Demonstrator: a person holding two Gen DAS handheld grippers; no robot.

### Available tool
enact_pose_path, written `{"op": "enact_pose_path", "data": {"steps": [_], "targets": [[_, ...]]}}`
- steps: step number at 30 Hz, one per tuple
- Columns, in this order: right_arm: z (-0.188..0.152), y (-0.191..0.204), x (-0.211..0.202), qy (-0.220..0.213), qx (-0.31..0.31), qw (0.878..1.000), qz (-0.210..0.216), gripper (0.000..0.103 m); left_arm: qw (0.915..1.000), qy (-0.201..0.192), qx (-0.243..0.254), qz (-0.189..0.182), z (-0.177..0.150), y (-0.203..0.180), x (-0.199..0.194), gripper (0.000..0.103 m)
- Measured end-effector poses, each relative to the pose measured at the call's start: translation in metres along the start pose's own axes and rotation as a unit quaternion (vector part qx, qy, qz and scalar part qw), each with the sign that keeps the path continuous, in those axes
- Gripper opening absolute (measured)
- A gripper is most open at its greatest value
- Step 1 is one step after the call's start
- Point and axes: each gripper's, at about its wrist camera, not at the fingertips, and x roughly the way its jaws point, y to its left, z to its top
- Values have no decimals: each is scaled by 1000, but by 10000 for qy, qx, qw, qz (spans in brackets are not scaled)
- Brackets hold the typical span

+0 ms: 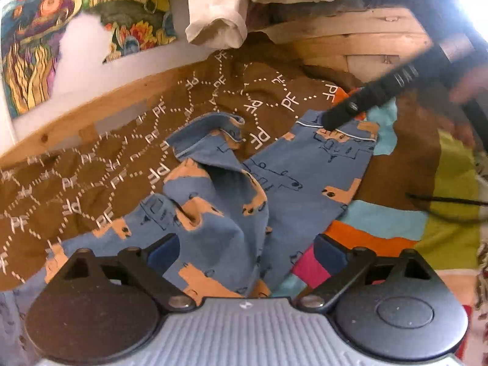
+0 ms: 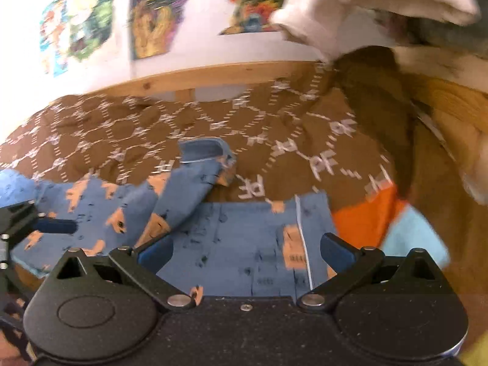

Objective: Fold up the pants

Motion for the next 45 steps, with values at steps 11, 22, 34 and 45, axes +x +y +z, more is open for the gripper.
{"op": "enact_pose_path", "data": {"steps": [11,22,34,45], "targets": [[77,40,87,586,171,9934,966,81,9972,-87,716,180,2,-20,7,52],[120,73,166,1075,-467,9930,163,51,9992,377,67,-121,-3,1,24,12],[118,79,188,1012,-181,9922,-706,9,9991,407,-50,-139,-3,3,27,10],[112,21,84,-593,993,9932,-159,6,9984,433,-332,-163,2,11,21,4]]}}
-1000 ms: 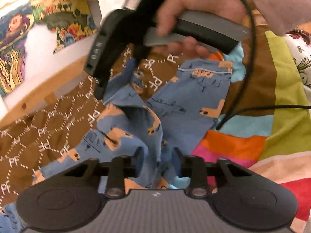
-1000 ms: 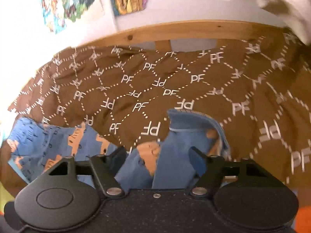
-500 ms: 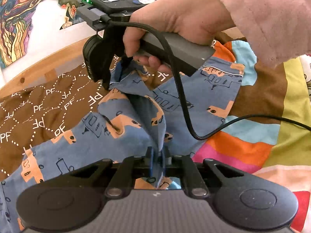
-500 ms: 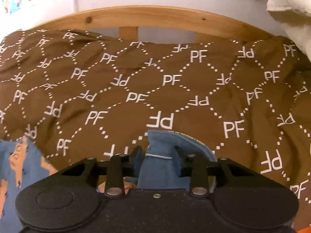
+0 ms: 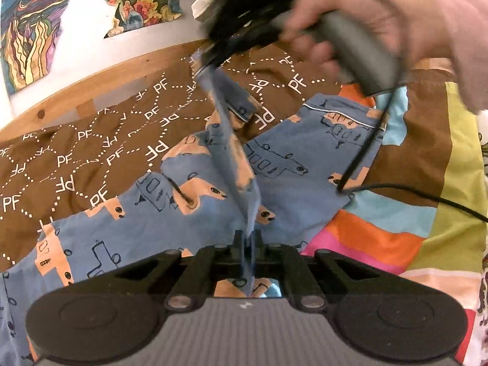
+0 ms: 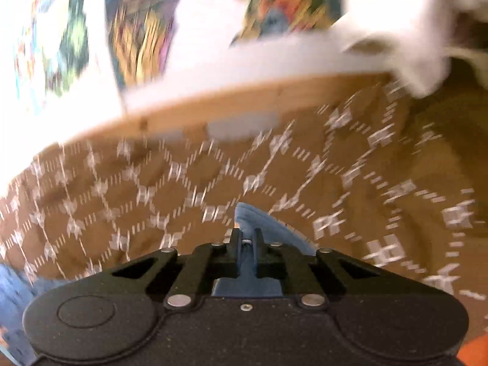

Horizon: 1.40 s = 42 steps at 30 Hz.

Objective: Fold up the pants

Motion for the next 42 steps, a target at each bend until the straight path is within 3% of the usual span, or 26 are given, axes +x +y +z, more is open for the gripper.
{"op": "enact_pose_path", "data": {"steps": [5,14,19,21,23,25,27,30,32,34,36,39,42], "targets": [[-20,-43,-66,-444,798,9958,-48,6,10000,-10,75,14,1,-1,-4,4],[-105,-89,-99,144,1872,9805,-580,6,9986,153,473,-194,-5,-3,-6,4],[-131,-89,-104,32,1997,9774,-692,9,9965,318,585,-508,-1,4,-3,5],[-135,-89,-104,72,2051,9760,-731,17,9954,416,439,-743,4,13,-4,14],[-137,-91,-106,48,2051,9764,-675,25,9939,529,176,-954,10,24,-6,46],[-138,-90,-109,-10,1989,9780,-622,39,9930,528,-8,-1060,21,35,-9,55],[-138,-89,-111,-109,1939,9790,-619,54,9912,619,-72,-1166,38,43,-7,56],[-138,-87,-112,-201,1877,9801,-614,69,9912,747,-59,-1090,75,54,0,74],[-136,-85,-112,-284,1818,9811,-598,83,9918,838,15,-969,106,57,6,94],[-135,-84,-113,-350,1815,9811,-565,91,9917,915,132,-898,138,58,16,103],[-134,-84,-114,-414,1871,9802,-496,96,9896,1050,243,-949,165,54,36,103],[-134,-85,-114,-460,1932,9790,-463,95,9871,1124,176,-1125,189,44,77,102],[-135,-87,-115,-507,1955,9783,-459,87,9827,1172,-237,-1415,196,35,112,85]]}}
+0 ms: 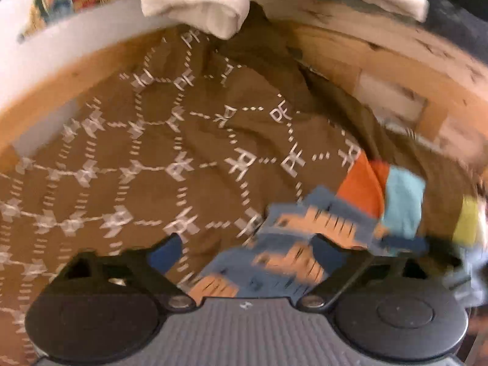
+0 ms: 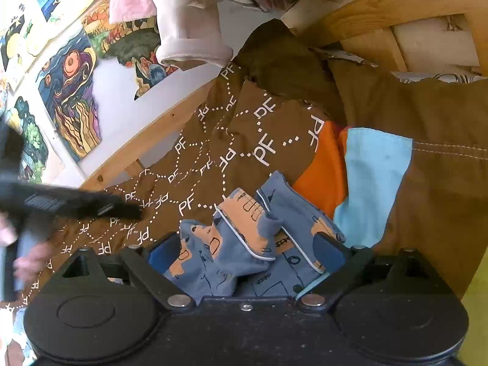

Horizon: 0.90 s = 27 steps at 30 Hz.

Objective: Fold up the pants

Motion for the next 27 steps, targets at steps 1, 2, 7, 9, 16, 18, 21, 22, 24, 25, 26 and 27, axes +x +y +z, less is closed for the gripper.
{"op": "enact_pose_path", "data": {"steps": [1,2,7,9,16,18,21,22,24,25,26,27], "targets": [[0,-1,0,-23,11,10000,-7,85,9997,75,-195,-157,2,2,11,79],[-1,-1,1,-60,12,10000,-26,79,9988,159,-356,-284,6,3,19,72],[-1,-1,13,-89,-27,9998,-164,53,9951,496,-571,-634,18,2,51,68],[-1,-3,17,-52,-1,9999,-116,52,9932,702,-682,-630,19,4,62,68],[1,-12,20,34,250,9997,24,46,9825,946,-1359,-858,9,19,75,62],[1,-12,21,49,257,9997,6,44,9786,1001,-1557,-904,10,24,79,59],[1,-13,22,77,301,9995,-22,40,9697,1078,-1960,-985,9,34,84,59],[0,-14,22,89,330,9994,-20,40,9661,1084,-2106,-1024,8,38,85,59],[1,-16,24,102,357,9993,-15,39,9608,1081,-2311,-1088,6,46,85,59],[0,-16,24,107,352,9993,-18,39,9593,1081,-2359,-1109,5,50,85,61],[0,-16,24,108,355,9993,-20,38,9578,1091,-2411,-1122,4,54,85,64],[1,-16,24,96,372,9993,-21,36,9570,1096,-2449,-1101,3,56,84,64]]}}
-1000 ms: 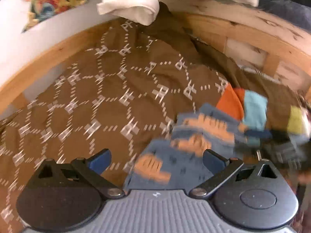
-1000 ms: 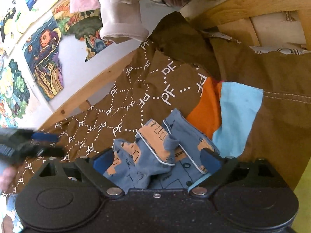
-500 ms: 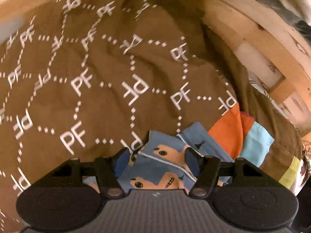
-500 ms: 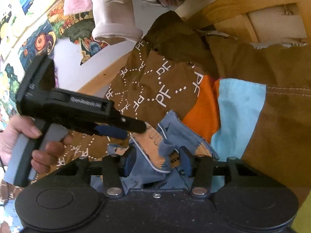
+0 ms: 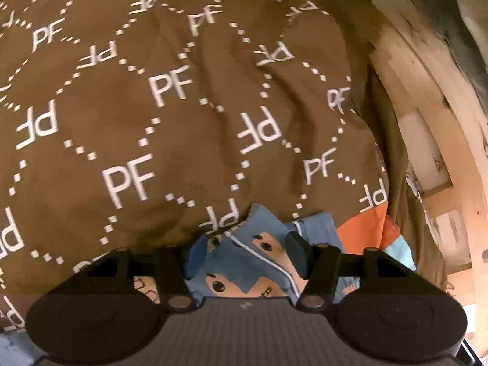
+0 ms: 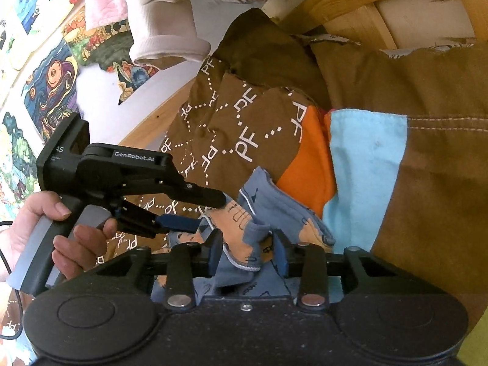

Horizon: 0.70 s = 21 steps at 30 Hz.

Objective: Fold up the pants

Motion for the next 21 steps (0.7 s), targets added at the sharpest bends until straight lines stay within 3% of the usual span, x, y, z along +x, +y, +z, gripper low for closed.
{"op": "enact_pose_path", "data": {"steps": [1,3,6,8,14,21], "targets": [[0,-1,0,-10,15,10000,-8,33,10000,-15,-27,22,-1,3,-2,64],[1,-2,-2,-58,42,10000,-68,19,9999,-50,-64,94,-1,8,-5,64],[1,-5,-2,-71,87,9999,-106,15,9999,-69,-13,86,-1,6,-3,62],[1,-4,-2,-66,46,9999,-121,14,10000,-63,4,-1,-1,3,1,47],[1,-1,-2,-58,-131,9998,-147,10,9997,-147,156,82,-2,-11,8,15],[-1,11,-10,-115,-560,9981,-243,7,9946,-546,833,281,-16,-37,-10,10]]}}
